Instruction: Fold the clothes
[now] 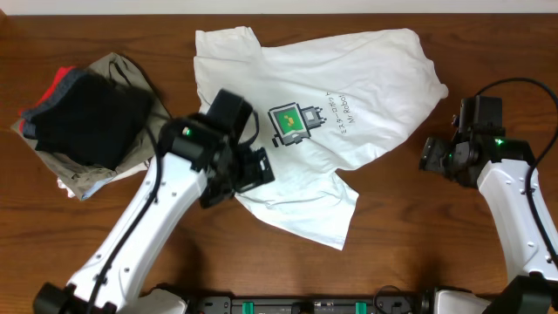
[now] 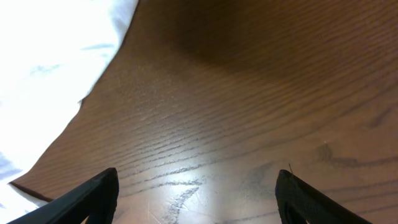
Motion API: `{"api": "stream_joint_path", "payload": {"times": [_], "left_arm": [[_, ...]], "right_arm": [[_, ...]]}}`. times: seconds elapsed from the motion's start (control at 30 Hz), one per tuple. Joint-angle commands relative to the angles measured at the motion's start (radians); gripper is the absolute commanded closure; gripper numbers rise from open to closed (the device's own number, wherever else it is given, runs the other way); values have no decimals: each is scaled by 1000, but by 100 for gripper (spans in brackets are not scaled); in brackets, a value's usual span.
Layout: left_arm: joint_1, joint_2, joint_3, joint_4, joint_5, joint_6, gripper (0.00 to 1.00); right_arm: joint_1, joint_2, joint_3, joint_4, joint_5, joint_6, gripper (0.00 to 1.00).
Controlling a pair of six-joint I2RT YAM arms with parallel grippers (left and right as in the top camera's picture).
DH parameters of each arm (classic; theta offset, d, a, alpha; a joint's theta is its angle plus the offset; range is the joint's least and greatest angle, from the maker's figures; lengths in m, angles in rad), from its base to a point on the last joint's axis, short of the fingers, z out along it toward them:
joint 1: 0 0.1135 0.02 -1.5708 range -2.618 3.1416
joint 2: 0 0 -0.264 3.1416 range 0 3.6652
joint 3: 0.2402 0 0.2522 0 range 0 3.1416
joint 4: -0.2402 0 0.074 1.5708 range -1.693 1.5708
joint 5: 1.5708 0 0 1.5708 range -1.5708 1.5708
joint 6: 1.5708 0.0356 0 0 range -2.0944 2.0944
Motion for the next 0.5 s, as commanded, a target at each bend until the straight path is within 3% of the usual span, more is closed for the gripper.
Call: {"api": "stream_joint_path", "payload": {"times": [0.0, 0.27, 0.47], "left_arm": [[-3, -34, -127, 55, -53, -76, 2], [-4, -44, -474, 520, 105, -136, 2], [-4, -40, -580, 639, 105, -209, 1]], "right_arm": [[-4, -5, 3, -4, -4, -12, 21], [-4, -5, 3, -4, -3, -12, 21], [-4, -5, 3, -19, -3, -12, 21]]}}
